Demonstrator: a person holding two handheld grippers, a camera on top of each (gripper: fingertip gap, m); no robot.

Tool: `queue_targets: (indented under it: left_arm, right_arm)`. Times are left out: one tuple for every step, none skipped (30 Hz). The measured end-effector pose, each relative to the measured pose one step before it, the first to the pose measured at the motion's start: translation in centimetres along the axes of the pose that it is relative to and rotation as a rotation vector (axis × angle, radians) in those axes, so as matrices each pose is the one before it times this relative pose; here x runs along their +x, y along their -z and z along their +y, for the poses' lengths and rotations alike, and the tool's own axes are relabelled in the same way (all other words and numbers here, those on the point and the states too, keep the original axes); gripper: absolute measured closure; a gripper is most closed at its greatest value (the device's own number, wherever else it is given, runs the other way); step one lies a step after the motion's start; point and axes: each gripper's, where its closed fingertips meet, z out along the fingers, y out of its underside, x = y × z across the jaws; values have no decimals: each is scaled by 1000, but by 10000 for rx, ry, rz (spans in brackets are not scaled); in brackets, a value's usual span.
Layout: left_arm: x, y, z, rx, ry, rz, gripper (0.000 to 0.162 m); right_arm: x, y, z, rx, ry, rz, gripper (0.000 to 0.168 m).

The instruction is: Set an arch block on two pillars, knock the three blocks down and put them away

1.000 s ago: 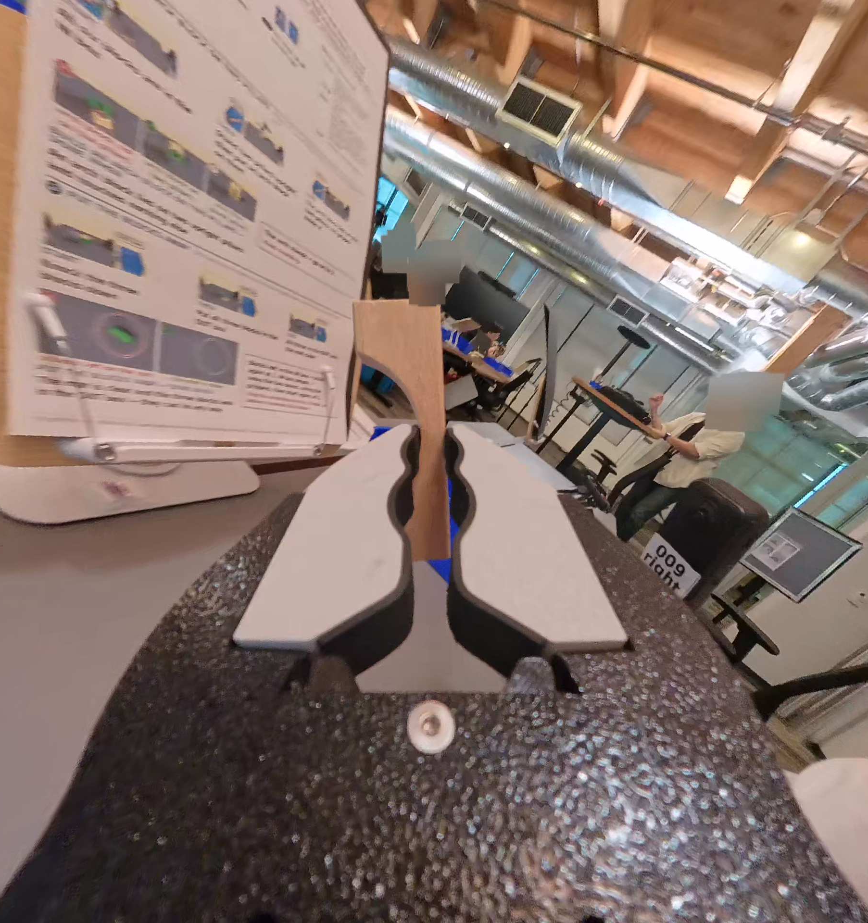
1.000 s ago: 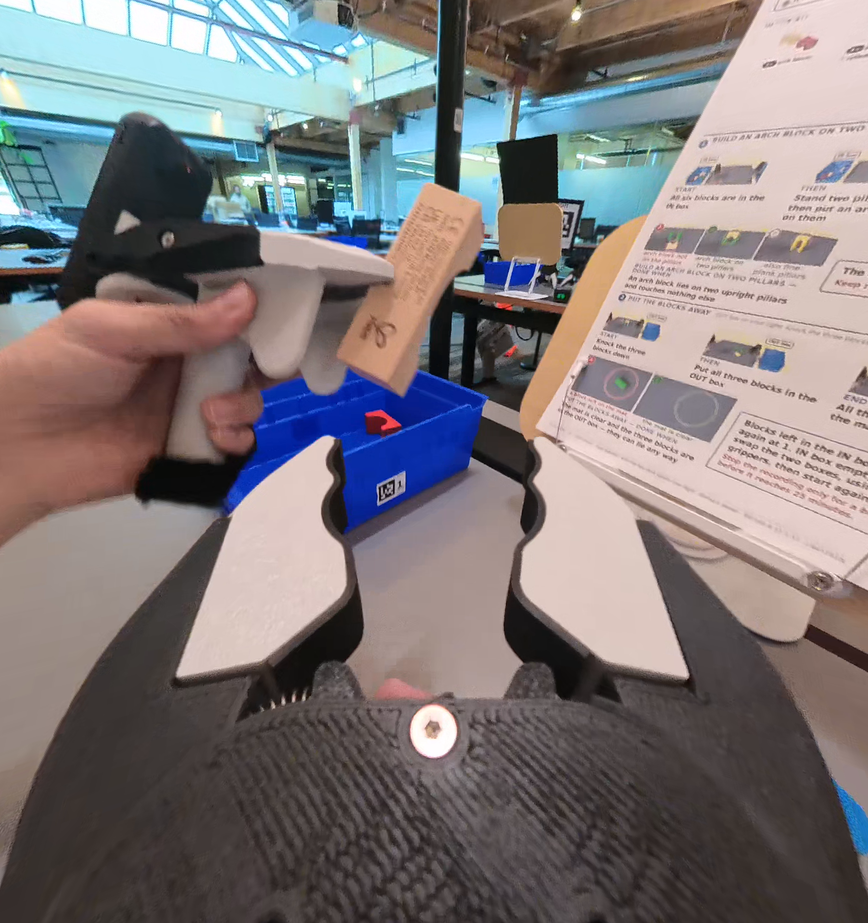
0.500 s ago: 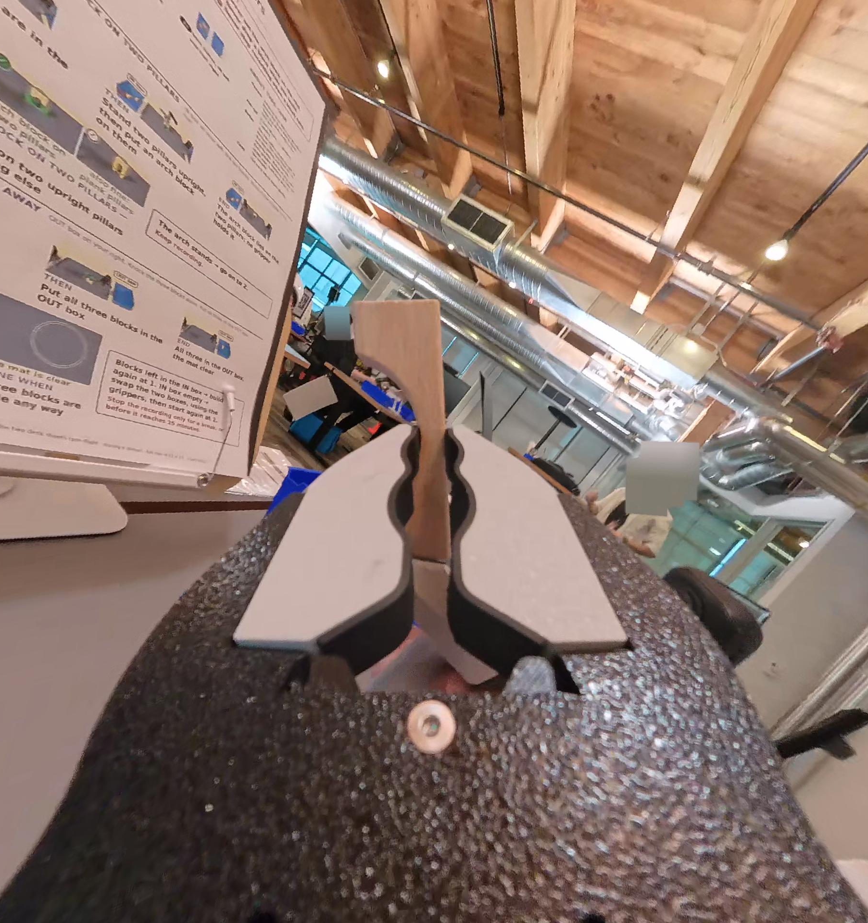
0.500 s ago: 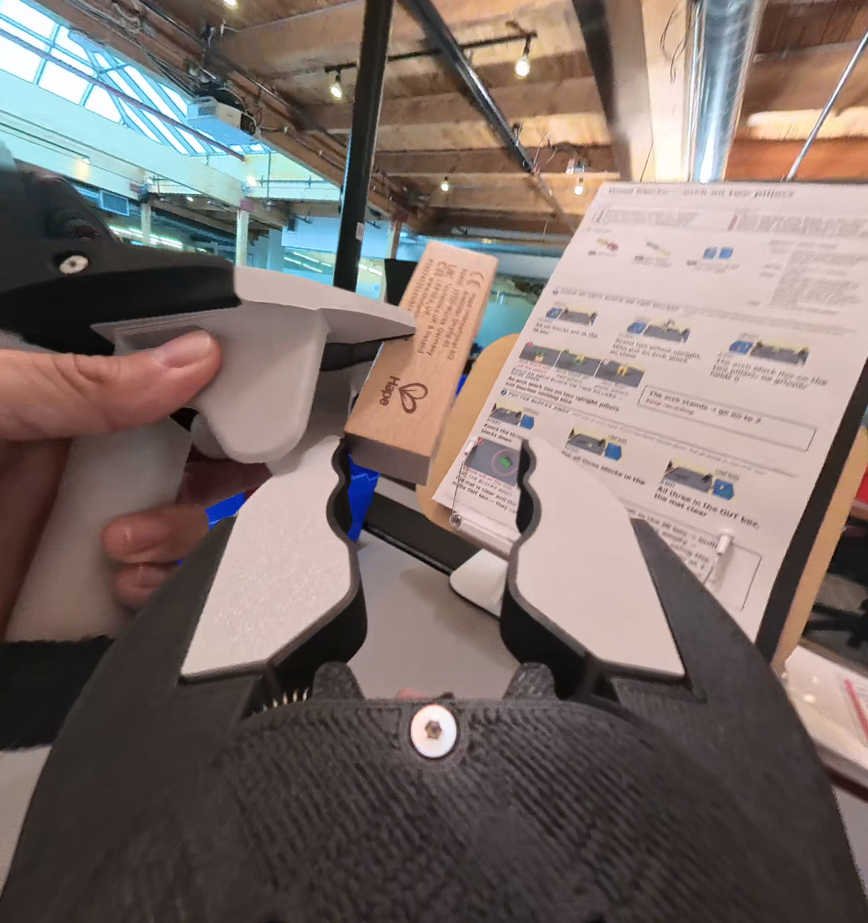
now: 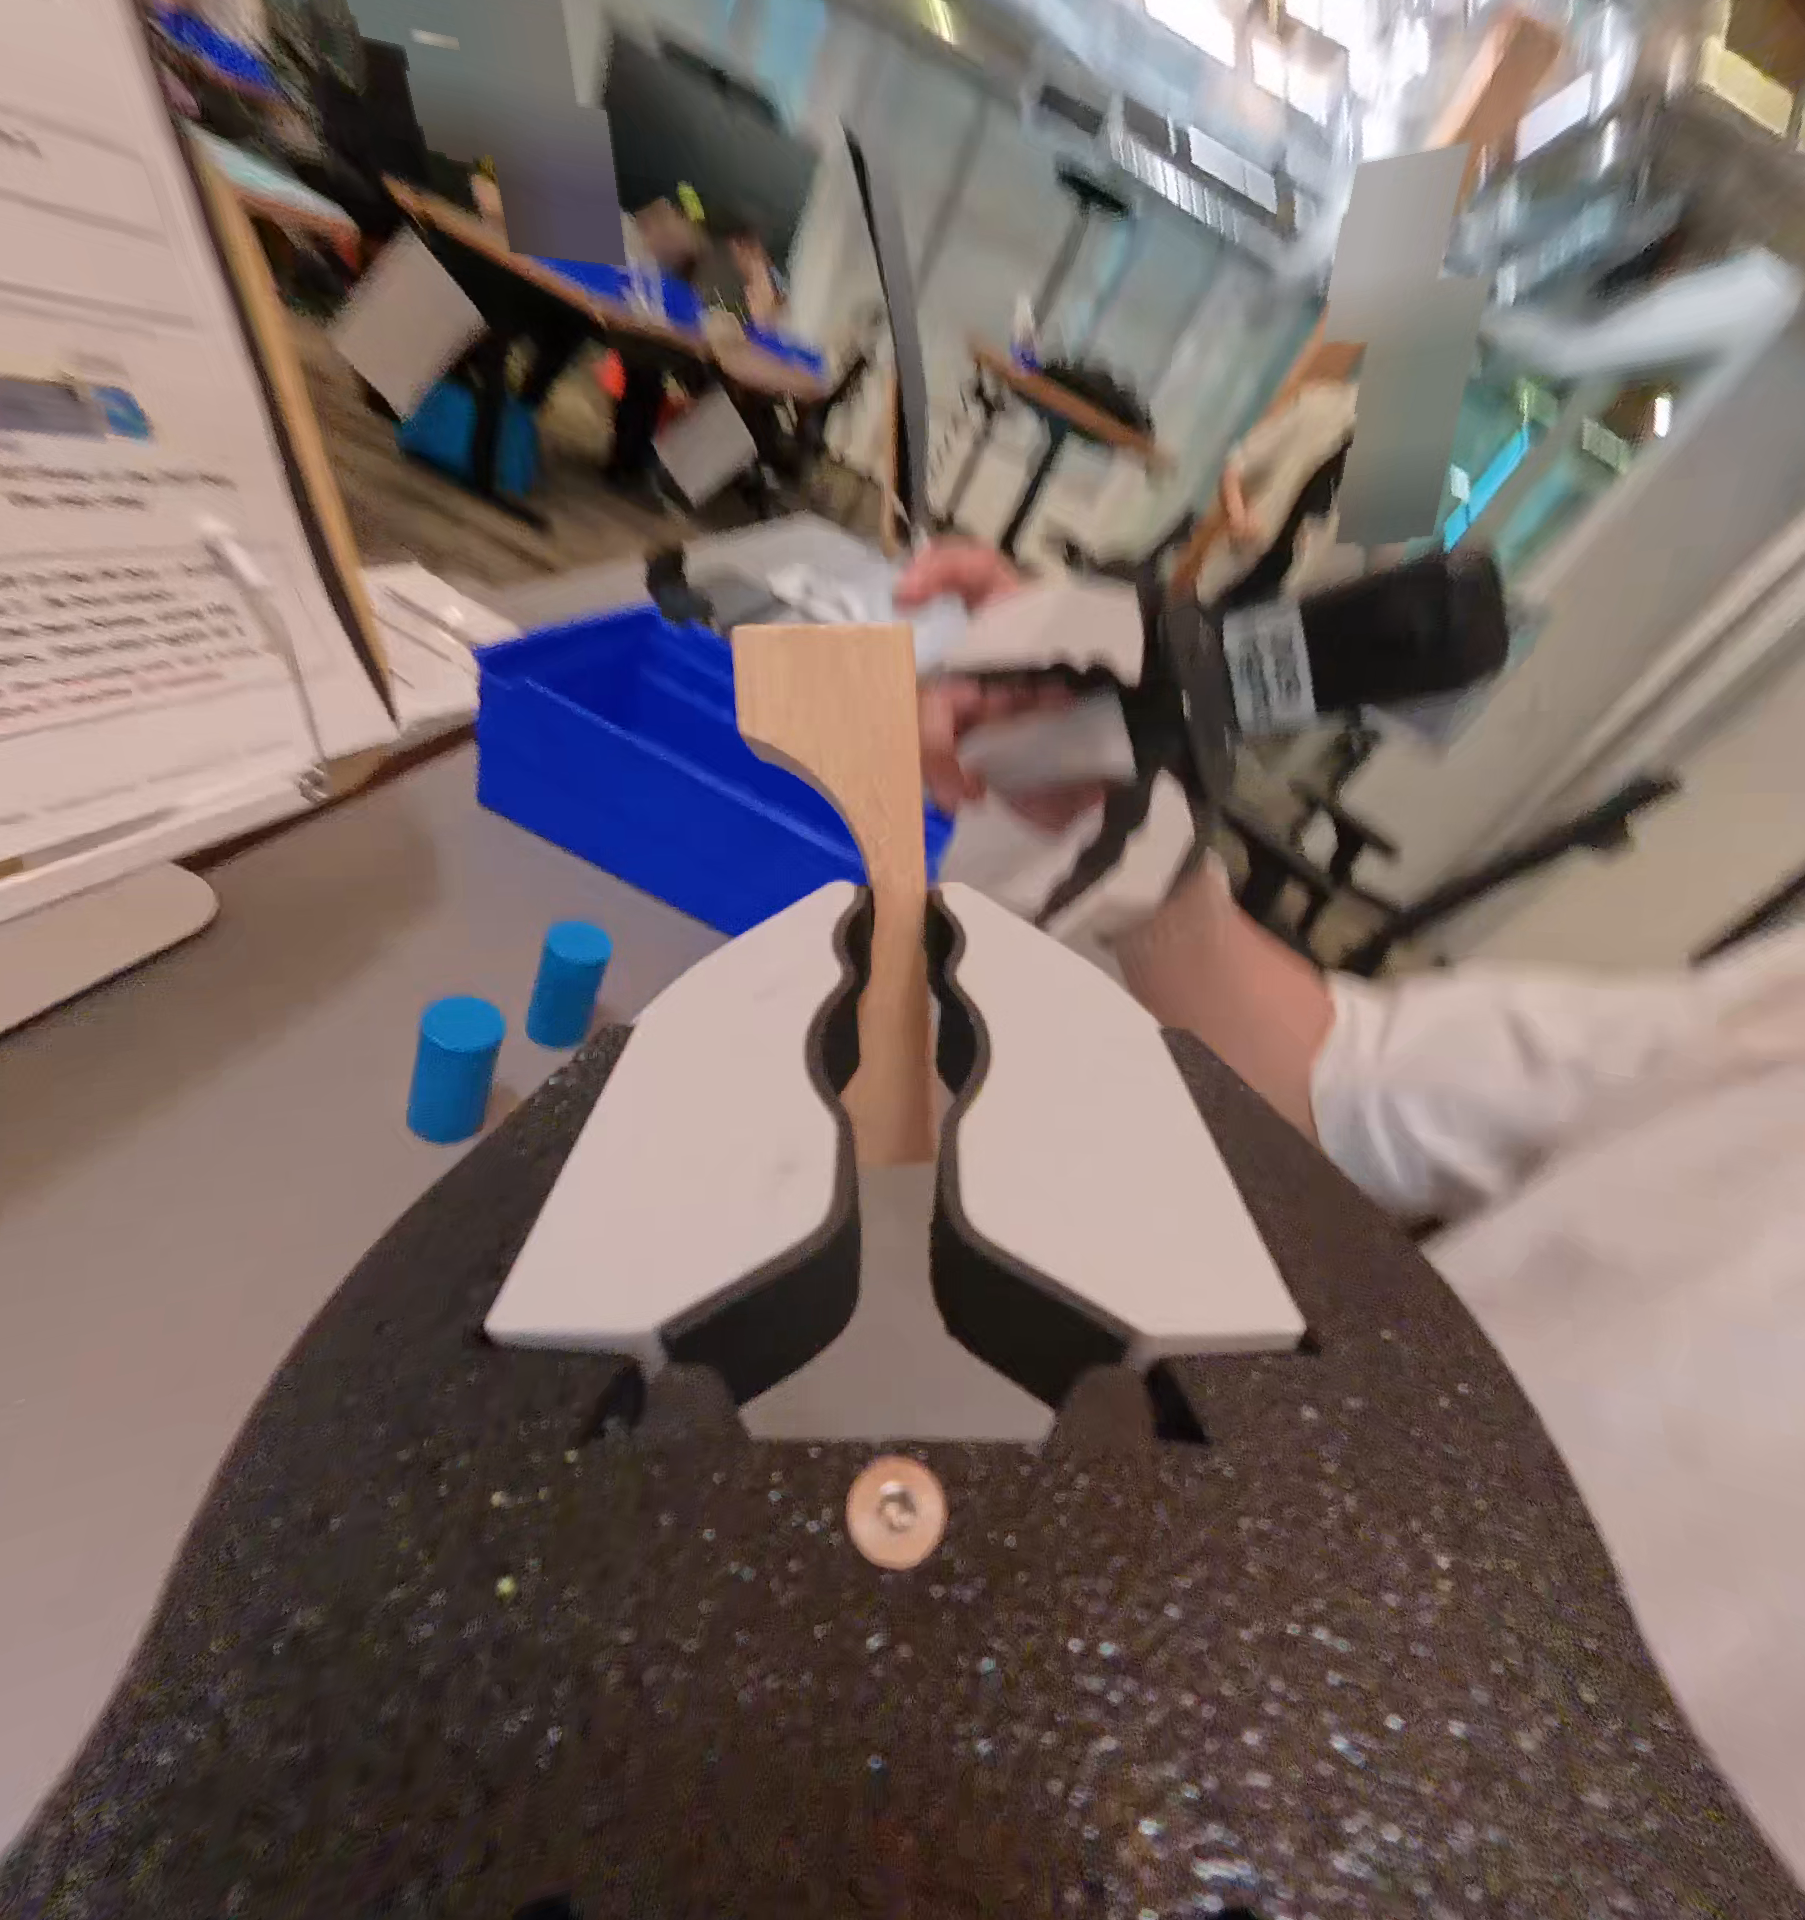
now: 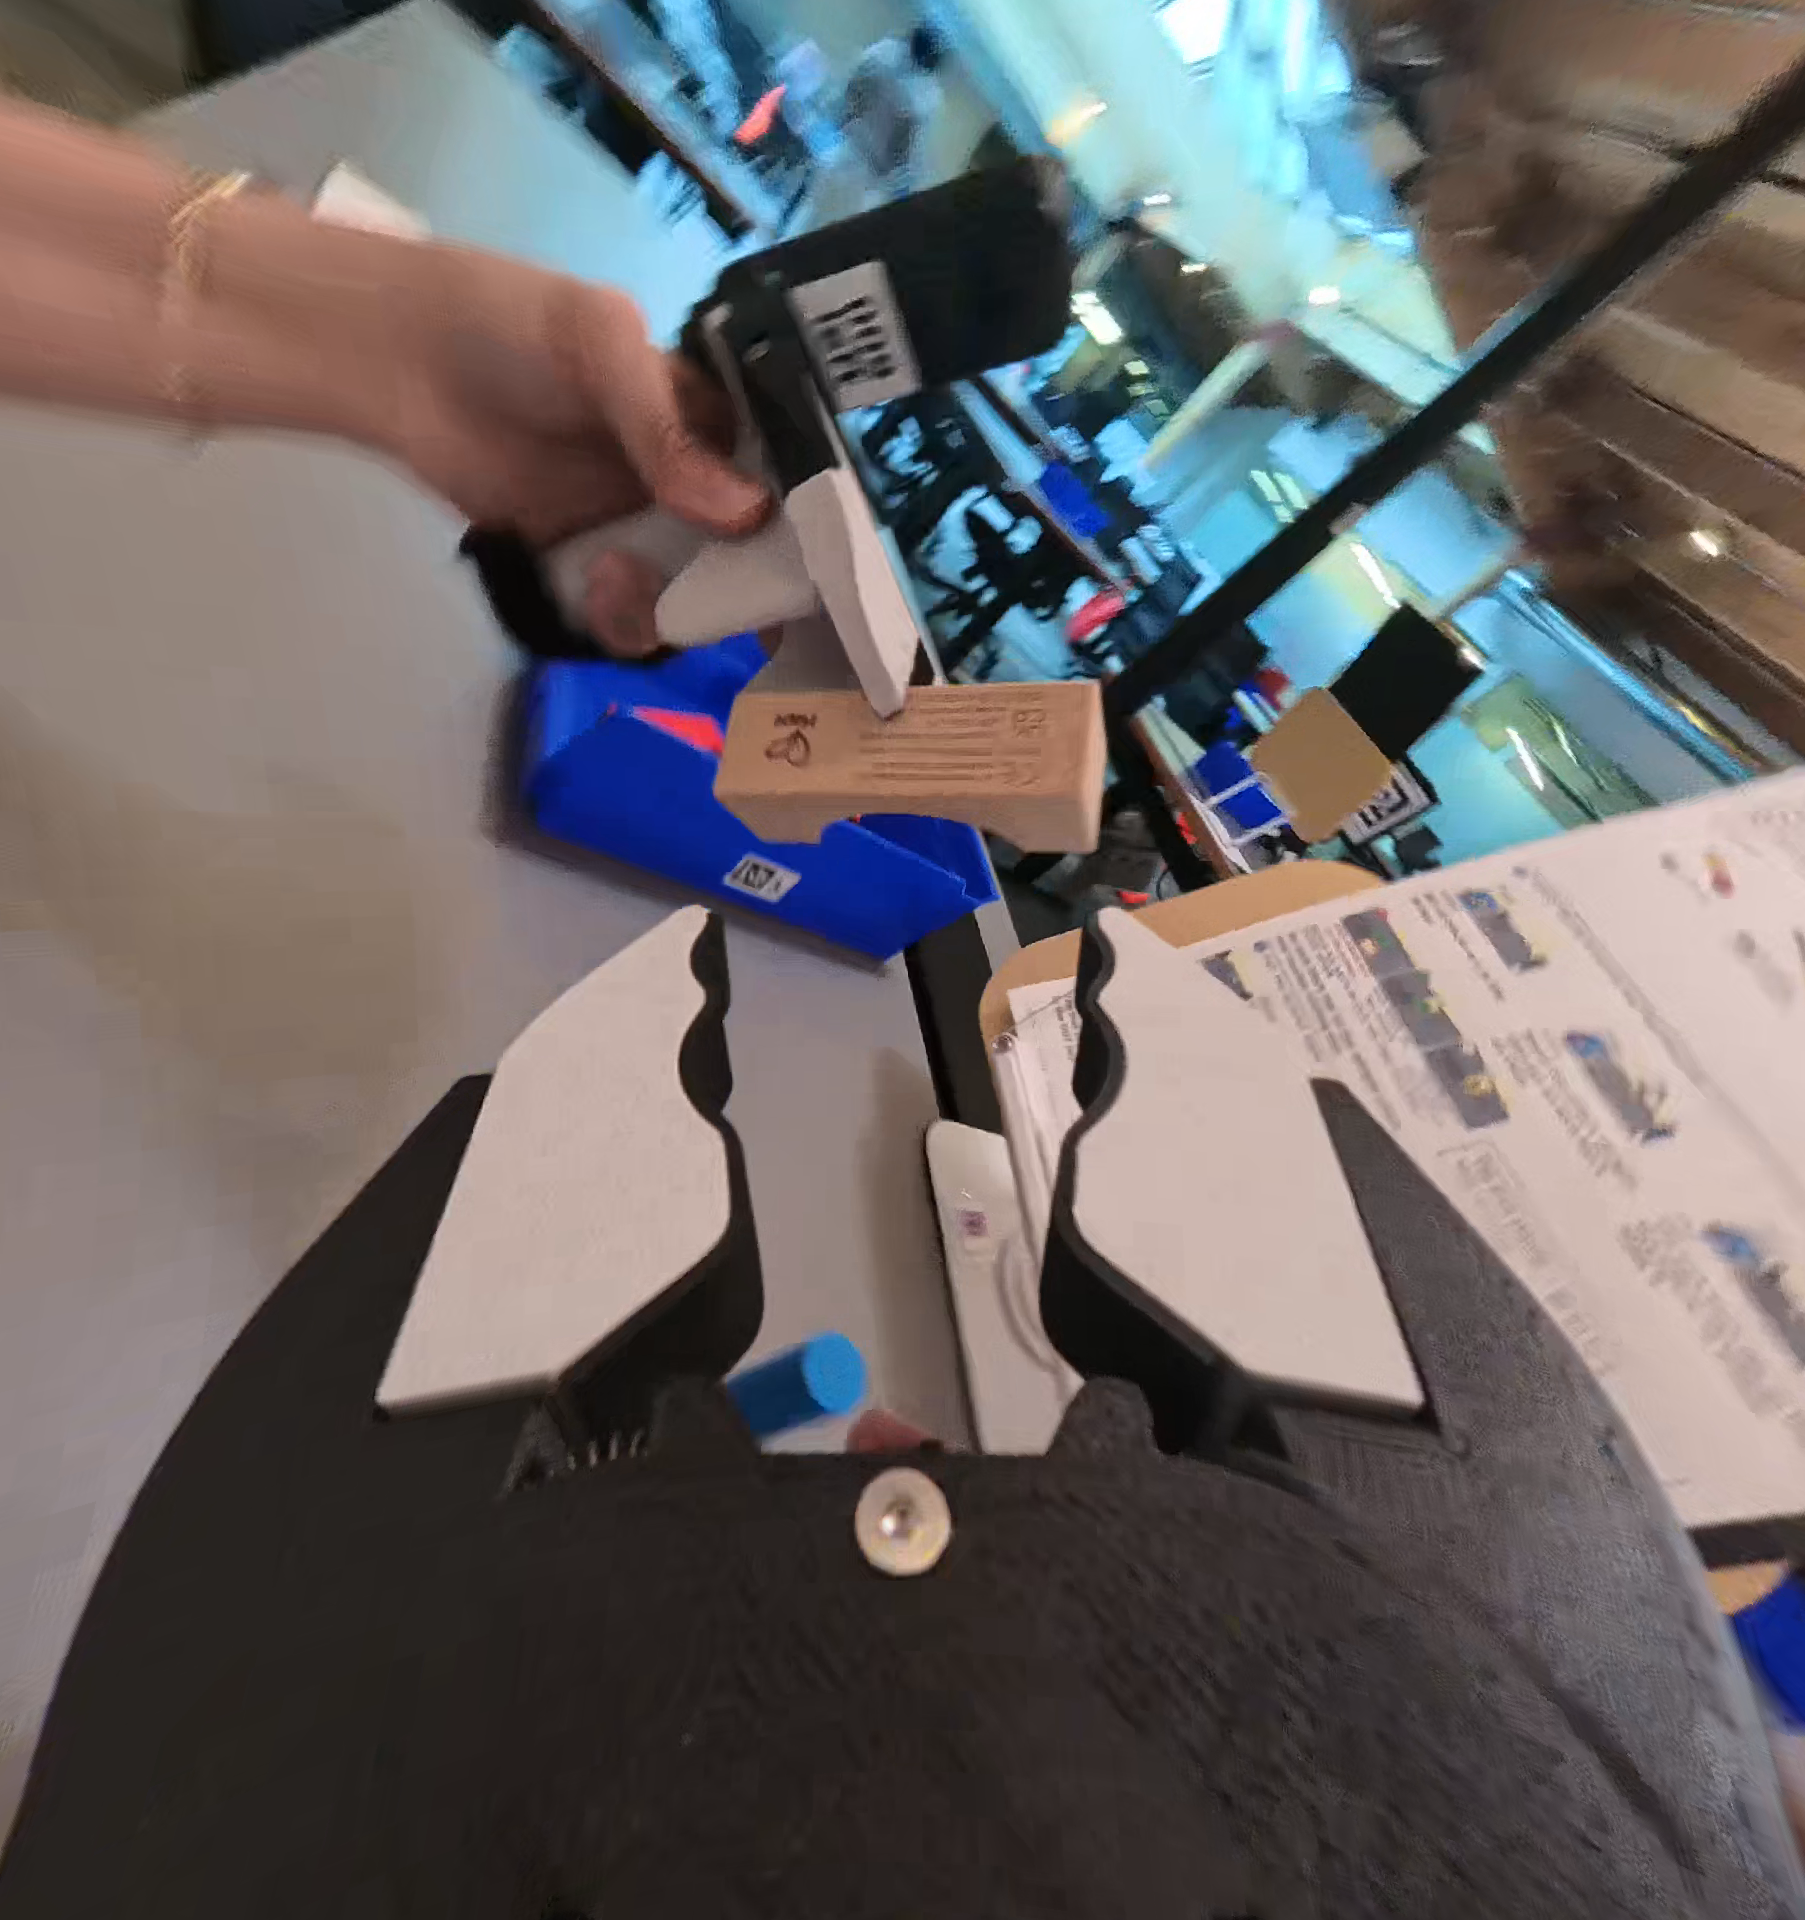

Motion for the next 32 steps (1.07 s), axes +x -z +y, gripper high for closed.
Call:
queue_targets:
  left_arm:
    - [402,10,565,-824,-194,325,153]
    - [404,-47,556,-795,-72,335,153]
    - [309,-90,496,-659,0,253,153]
    - [370,-159,537,-626,59,349,153]
    - [420,-211,485,-545,158,443,153]
    - [439,-264,456,-458,227,524,153]
    - [398,-294,415,-391,256,544,153]
    - [311,-310,413,-332,270,509,153]
    - [283,-332,464,-340,274,515,153]
    - [218,-309,448,-306,267,466,153]
    - [145,-317,378,-233,245,379,153]
    - [147,-290,320,-189,181,335,153]
    - [157,-280,240,-135,103,294,153]
    - [127,-251,222,-133,62,239,153]
    - [37,-206,216,-137,40,148,153]
    - [-34,-160,193,-118,36,100,153]
    - [-7,-120,134,-86,62,134,153]
    - [33,-87,67,-50,87,167,153]
    - [-11,-66,-12,-2,86,136,153]
    - [-91,-54,47,-44,69,66,153]
    - [-119,-65,122,-88,32,32,153]
    - [-142,-96,137,-78,16,-2,153]
    - [-195,-142,132,-50,34,-17,153]
    - [-186,-138,25,38,29,14,153]
    - [-205,-69,-181,190,-28,14,153]
    - [-242,54,-419,362,-100,-40,152]
    - [-306,246,-711,544,-114,-139,146]
    - [-493,506,-927,625,-63,-360,127]
    - [-687,701,-903,539,-107,-562,115]
    - [-814,870,-813,439,-267,-716,113]
    - [-919,903,-802,446,-388,-848,107]
    - [-799,815,-728,428,-404,-751,100]
  right_arm:
    - [306,322,-16,-310,701,-444,102]
    - [124,130,179,-449,747,-413,99]
    - [-205,-21,119,-433,891,-436,95]
    - [-387,-167,-49,-359,956,-410,94]
    - [-433,-259,-259,-247,841,-352,95]
    - [-525,-254,-432,-101,696,-385,98]
    - [-365,-251,-557,46,425,-310,98]
    - [-320,-260,-673,191,246,-274,100]
    - [-248,-232,-550,182,276,-175,103]
    - [-253,-238,-344,99,230,-146,105]
    - [-320,-207,-313,132,57,-180,107]
    - [-346,-174,-456,276,-115,-196,110]
    - [-405,-173,-492,345,-195,-215,112]
    - [-373,-148,-390,314,-191,-195,114]
    - [-268,-94,-377,301,-161,-125,116]
    - [-185,-88,-322,261,-160,-93,119]
    - [-140,-86,-106,126,-128,-90,125]
    - [-172,-117,63,11,-110,-123,130]
    - [-296,-113,110,-17,-158,-221,134]
    - [-159,-114,39,32,-178,-106,134]
    - [-178,-97,28,56,-112,-60,134]
    - [-219,-103,149,5,-198,-77,134]
    - [-221,-74,160,30,-361,-111,135]
    - [-143,30,129,83,-369,-52,135]
    - [-9,167,164,114,-428,2,135]
    - [122,306,250,157,-571,3,135]
    - [127,427,263,249,-658,-64,135]
    - [414,555,395,281,-670,108,135]
    - [666,681,498,314,-667,249,135]
    - [922,741,533,379,-740,386,135]
    - [864,750,614,394,-739,292,135]
    - [960,733,761,322,-642,335,135]
